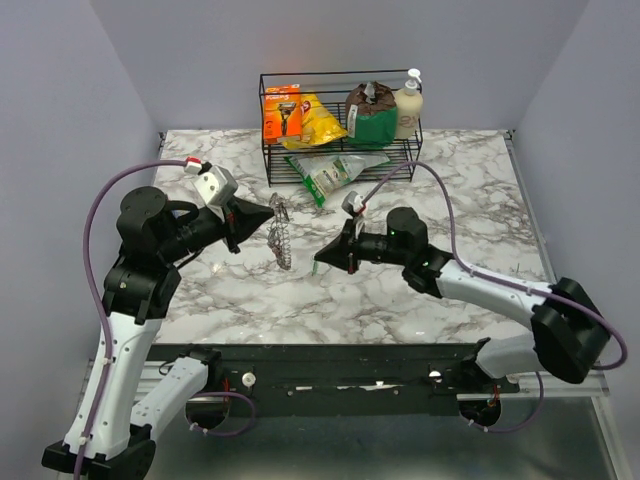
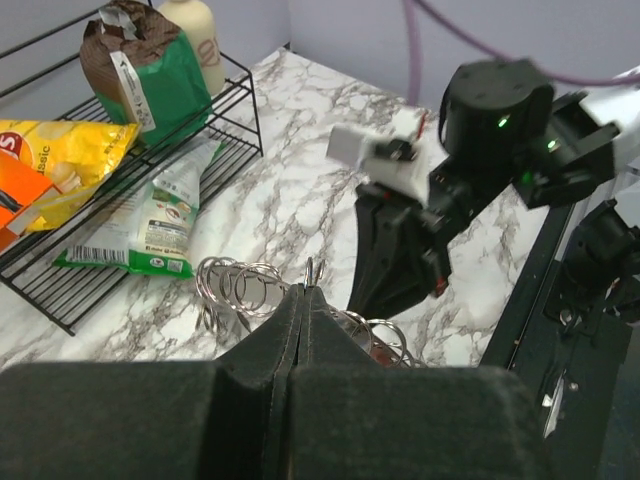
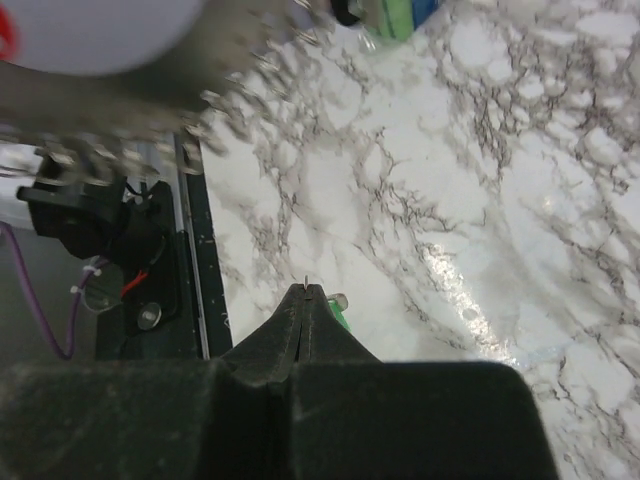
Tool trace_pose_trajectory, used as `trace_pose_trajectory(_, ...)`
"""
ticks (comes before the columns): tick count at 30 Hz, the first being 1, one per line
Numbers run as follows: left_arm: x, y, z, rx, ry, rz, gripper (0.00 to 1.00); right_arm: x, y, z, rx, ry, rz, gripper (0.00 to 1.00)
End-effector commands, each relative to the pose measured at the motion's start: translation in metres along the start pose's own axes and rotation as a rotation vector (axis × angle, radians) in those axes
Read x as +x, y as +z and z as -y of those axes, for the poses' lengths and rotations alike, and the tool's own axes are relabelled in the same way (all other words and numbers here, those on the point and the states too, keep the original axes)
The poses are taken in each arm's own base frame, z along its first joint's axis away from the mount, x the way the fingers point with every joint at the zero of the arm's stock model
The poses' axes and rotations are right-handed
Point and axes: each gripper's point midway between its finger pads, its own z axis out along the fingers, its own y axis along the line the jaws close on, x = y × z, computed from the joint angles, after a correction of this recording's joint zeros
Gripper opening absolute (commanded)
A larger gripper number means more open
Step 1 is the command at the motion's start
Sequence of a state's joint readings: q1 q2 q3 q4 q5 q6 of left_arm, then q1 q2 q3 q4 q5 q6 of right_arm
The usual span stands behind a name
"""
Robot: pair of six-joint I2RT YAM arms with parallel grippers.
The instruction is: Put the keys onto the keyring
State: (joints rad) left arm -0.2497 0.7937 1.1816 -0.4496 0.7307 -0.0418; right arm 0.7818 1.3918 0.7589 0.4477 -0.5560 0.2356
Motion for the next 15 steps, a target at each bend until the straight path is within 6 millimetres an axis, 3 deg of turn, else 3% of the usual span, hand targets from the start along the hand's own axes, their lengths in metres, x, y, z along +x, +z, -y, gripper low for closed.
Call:
trace_pose_trajectory(1, 0.007, 0.000, 0.005, 0.053, 0.067, 0.008, 0.00, -0.016, -0.025, -0.005, 0.062, -0.101, -0.004, 0.01)
trace_pose_trajectory(7, 0.041, 0.011, -0.002, 0.070, 0.024, -0.041, 0.00, -0.049, -0.049, -0.028, 0.039, -0.194, 0.043, 0.01)
trace_pose_trajectory(15, 0.067, 0.020, -0.003, 0.097, -0.041, -0.057, 0.00, -0.071, -0.061, -0.059, -0.072, -0.241, 0.082, 0.01)
